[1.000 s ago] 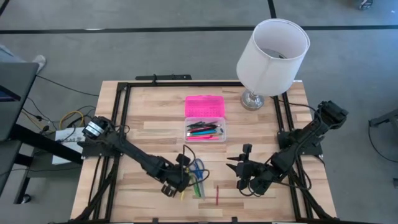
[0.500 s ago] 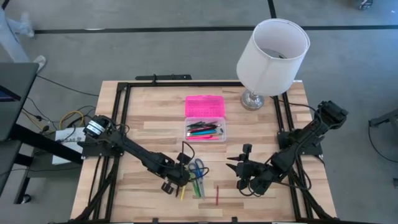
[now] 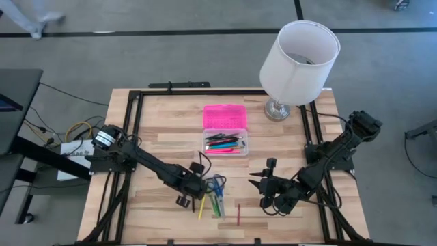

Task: Pick & place school supplies into a supply box
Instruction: Put the black pen into the supply box

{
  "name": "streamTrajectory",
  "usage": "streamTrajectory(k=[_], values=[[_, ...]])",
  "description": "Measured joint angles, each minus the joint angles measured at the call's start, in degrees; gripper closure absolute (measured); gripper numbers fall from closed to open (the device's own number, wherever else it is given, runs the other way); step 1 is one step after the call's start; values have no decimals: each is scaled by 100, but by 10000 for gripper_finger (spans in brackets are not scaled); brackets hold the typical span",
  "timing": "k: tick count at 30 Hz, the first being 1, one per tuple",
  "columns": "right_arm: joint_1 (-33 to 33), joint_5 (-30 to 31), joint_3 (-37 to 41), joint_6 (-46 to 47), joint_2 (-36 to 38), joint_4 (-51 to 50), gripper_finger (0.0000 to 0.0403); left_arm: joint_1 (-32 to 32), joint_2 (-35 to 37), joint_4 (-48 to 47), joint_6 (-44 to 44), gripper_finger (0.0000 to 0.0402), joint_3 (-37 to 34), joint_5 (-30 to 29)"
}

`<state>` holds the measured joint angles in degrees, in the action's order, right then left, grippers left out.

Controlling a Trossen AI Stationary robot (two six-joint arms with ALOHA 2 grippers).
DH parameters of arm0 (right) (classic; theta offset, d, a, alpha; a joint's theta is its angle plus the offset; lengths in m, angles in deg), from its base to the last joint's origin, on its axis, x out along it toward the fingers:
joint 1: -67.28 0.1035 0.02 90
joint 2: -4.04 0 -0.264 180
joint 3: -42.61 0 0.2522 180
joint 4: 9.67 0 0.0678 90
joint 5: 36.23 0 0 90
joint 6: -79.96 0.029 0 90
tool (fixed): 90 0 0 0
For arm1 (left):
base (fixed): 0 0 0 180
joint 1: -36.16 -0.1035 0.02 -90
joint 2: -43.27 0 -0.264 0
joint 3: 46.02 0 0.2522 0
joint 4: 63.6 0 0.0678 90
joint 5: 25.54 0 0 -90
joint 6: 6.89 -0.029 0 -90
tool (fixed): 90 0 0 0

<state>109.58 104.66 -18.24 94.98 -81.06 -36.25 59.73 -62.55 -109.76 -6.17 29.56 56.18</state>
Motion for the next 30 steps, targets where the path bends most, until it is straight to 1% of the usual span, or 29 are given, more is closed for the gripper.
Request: streamTrajectory(k=[7,15,19,23,27,29,30], values=[[0,0,0,0,-2,0,296,-108,2,-419,84,333,2,-110],[0,0,-2,4,-2,0,296,-194,0,-1261,600,333,4,-394],[0,0,-2,7,-2,2,296,-197,-4,-1471,779,333,-2,-370],[0,-2,-2,11,-2,2,296,-100,-11,-1533,906,334,-7,-356],[-2,-2,-2,13,-2,2,296,15,-17,-1815,1108,334,-12,-359],[-1,-2,-2,11,-2,2,296,72,-5,-2066,1246,334,-23,-455],[-1,-2,-2,12,-2,2,296,90,4,-2244,1366,334,-44,-603]])
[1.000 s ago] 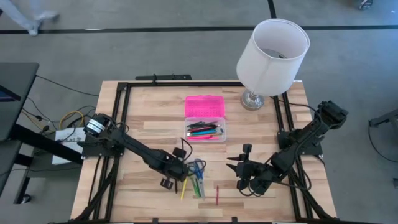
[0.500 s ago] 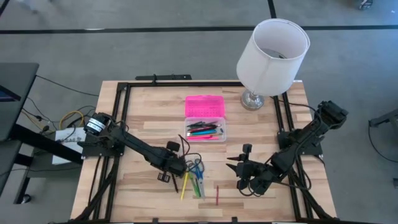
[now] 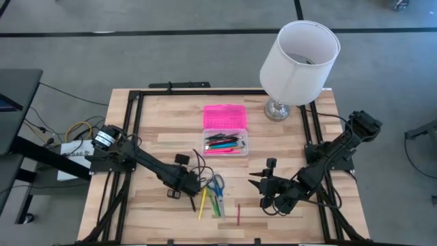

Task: Pick & place school supplies into a supply box
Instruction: Put the black pen into the supply box

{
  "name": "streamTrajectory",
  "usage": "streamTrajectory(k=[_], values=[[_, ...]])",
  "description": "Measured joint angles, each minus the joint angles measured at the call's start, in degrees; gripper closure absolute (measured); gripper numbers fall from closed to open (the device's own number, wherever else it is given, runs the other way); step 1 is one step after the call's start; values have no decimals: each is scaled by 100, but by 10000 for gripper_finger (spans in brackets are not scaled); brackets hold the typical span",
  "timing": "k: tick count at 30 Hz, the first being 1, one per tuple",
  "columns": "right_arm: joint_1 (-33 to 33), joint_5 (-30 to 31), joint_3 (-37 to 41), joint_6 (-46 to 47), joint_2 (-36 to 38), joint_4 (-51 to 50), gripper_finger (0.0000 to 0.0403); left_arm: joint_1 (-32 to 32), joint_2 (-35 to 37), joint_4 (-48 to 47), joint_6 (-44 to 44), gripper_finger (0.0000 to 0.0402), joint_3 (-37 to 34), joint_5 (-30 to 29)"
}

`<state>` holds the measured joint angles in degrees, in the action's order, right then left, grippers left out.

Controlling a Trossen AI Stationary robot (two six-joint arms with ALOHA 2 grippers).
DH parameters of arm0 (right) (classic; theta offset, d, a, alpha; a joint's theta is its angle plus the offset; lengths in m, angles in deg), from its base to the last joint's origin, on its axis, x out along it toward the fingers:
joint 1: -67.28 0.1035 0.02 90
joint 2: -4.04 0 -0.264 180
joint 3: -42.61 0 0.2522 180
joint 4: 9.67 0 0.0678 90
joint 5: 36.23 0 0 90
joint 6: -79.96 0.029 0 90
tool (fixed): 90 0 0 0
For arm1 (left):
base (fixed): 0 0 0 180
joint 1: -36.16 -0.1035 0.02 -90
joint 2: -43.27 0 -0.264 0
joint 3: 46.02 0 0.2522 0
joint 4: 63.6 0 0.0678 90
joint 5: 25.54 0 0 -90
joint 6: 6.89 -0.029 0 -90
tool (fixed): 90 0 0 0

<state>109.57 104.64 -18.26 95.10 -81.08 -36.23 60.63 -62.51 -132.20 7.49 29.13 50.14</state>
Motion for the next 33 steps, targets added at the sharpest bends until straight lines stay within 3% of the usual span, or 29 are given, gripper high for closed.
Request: streamTrajectory(k=[6,9,17,24,33], values=[[-1,0,0,11,0,6,296,-2,358,-541,476,334,-1,-662],[-1,0,0,36,0,2,296,114,556,-438,289,334,-15,-437],[-6,0,0,53,0,4,296,603,625,1054,-741,333,4,1],[-6,0,0,49,-2,51,296,704,619,1426,-1017,333,4,36],[-71,-23,24,32,-5,150,296,700,425,2003,-2041,333,-186,313]])
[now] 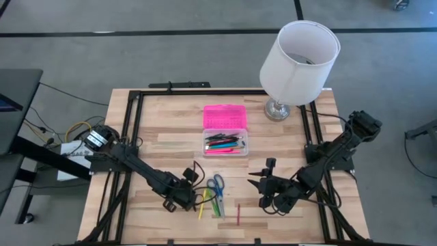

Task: Pick & place school supplies into a supply box
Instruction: Put the black pen into the supply box

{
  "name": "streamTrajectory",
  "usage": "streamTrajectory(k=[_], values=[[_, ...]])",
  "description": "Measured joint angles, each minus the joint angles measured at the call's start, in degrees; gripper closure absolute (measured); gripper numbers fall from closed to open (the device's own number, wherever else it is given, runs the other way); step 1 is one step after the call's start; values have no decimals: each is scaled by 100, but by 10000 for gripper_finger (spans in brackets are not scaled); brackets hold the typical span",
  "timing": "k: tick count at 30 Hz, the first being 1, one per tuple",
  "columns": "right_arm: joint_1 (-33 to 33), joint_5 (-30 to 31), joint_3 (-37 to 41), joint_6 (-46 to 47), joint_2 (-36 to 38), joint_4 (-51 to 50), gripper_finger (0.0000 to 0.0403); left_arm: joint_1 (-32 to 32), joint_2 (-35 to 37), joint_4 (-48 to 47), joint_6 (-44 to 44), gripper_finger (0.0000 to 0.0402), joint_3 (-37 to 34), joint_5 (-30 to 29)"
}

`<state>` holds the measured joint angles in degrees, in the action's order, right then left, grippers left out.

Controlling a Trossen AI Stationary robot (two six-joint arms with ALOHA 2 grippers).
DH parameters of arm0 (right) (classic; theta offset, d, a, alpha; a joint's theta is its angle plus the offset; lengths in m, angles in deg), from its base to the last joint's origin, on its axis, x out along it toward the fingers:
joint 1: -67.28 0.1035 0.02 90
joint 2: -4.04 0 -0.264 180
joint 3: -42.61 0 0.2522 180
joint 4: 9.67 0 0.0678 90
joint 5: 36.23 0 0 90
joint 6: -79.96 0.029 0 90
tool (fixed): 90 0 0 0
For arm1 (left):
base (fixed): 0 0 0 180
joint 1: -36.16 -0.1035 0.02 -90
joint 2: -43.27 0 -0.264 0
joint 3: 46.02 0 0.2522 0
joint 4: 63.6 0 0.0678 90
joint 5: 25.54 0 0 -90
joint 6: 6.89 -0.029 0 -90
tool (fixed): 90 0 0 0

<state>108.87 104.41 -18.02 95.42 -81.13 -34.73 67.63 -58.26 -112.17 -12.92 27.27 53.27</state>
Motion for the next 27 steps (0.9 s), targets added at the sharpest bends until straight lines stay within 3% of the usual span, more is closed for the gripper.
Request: streamTrajectory(k=[8,14,22,27], values=[[-207,-185,132,-37,-42,73,296,22,10,124,-35,333,0,-222],[-410,-556,132,-39,-43,164,296,24,-6,284,-475,333,0,88],[-462,-581,131,-72,-43,217,296,-9,-369,499,-1178,333,37,-8],[-451,-587,132,-91,-43,235,296,-97,-560,482,-1044,333,50,24]])
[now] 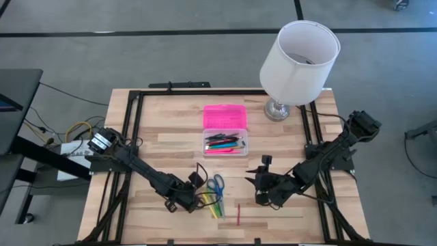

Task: Pick & place school supplies into a supply box
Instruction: Put the black pen into the supply box

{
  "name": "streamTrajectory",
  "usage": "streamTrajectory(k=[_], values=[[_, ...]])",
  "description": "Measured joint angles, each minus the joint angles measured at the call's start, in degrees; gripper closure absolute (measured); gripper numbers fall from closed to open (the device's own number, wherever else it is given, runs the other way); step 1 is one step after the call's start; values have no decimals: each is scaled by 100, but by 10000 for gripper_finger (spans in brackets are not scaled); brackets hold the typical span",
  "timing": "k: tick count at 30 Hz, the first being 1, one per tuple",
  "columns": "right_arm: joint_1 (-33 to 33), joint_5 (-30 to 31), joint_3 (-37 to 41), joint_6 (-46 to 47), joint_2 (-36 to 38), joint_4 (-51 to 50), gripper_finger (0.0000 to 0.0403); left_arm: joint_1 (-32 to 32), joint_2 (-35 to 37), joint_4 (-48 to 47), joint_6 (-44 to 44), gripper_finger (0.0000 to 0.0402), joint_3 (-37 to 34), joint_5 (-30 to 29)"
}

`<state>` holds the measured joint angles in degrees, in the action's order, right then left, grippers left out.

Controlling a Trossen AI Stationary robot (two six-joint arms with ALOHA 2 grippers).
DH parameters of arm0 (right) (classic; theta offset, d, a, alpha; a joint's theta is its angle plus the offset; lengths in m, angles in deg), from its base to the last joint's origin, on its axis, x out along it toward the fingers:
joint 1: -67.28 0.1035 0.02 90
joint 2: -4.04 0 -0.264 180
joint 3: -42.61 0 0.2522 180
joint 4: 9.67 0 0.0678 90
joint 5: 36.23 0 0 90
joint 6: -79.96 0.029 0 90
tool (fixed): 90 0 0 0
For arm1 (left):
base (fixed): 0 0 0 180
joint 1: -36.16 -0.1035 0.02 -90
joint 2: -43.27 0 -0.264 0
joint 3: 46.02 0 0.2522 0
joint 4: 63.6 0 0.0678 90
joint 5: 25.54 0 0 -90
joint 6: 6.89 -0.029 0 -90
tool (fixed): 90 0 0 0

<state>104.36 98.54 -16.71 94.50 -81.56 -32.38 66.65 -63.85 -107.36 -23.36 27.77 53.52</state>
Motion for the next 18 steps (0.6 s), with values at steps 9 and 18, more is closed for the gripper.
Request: streamTrajectory(k=[9,18], values=[[0,-1,0,0,2,0,296,-240,-15,-443,2055,333,175,502],[0,0,0,0,2,0,296,-361,-24,-629,4177,333,236,1061]])
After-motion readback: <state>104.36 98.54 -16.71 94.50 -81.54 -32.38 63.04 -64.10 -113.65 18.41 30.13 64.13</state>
